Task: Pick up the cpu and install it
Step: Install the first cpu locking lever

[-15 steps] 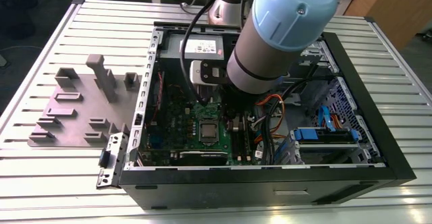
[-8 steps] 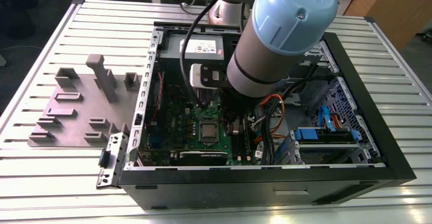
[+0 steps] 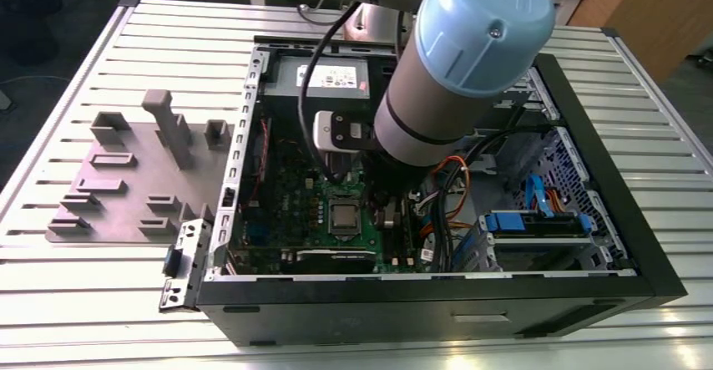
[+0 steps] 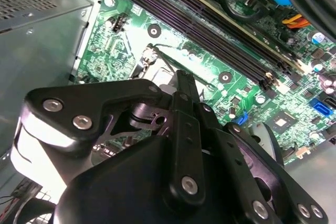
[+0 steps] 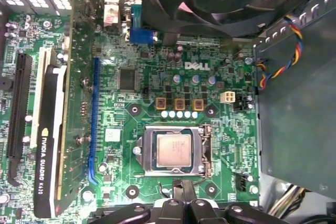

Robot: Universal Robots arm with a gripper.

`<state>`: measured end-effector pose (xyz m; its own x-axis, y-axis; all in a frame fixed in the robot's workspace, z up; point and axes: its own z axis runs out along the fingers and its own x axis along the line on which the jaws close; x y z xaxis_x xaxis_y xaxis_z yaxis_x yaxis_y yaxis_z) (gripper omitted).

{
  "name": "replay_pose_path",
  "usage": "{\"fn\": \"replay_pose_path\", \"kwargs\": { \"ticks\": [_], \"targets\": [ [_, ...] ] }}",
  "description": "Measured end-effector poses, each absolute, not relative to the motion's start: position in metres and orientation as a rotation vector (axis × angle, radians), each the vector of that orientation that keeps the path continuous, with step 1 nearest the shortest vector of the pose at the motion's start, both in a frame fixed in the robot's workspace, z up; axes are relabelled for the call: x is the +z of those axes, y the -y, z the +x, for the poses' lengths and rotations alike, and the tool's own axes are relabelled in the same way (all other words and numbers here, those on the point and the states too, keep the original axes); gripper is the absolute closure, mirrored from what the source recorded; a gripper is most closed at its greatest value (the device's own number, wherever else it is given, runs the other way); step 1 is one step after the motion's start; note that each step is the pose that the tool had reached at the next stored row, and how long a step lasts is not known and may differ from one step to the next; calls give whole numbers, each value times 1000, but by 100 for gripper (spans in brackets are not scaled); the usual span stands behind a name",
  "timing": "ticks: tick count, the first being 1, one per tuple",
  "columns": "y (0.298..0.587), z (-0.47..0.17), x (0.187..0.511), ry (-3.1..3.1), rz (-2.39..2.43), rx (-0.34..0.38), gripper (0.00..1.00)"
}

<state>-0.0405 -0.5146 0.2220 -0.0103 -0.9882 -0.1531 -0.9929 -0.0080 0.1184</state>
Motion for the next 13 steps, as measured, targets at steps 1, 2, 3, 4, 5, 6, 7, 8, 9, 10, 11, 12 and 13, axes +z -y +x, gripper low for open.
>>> {"fn": "replay_pose_path", "kwargs": {
  "ticks": [1, 2, 3, 4, 5, 6, 7, 8, 9, 10, 11, 12, 13],
  "targets": [
    [515, -41, 221, -2197, -2194, 297, 89],
    [515, -40, 221, -2199, -2196, 294, 89],
    [515, -40, 220, -2201, -2198, 290, 89],
    [516, -40, 219, -2204, -2200, 285, 89],
    [516, -41, 219, -2206, -2202, 282, 89],
    [516, -41, 218, -2208, -2203, 279, 89],
    [517, -41, 217, -2209, -2204, 277, 89],
    [517, -41, 216, -2209, -2204, 276, 89],
    [517, -41, 215, -2209, -2203, 276, 89],
    [517, -41, 214, -2209, -2203, 275, 89],
    [517, -41, 214, -2208, -2203, 274, 89],
    [517, -41, 213, -2208, -2203, 273, 89],
    [518, -41, 212, -2208, -2203, 273, 89]
  ]
}}
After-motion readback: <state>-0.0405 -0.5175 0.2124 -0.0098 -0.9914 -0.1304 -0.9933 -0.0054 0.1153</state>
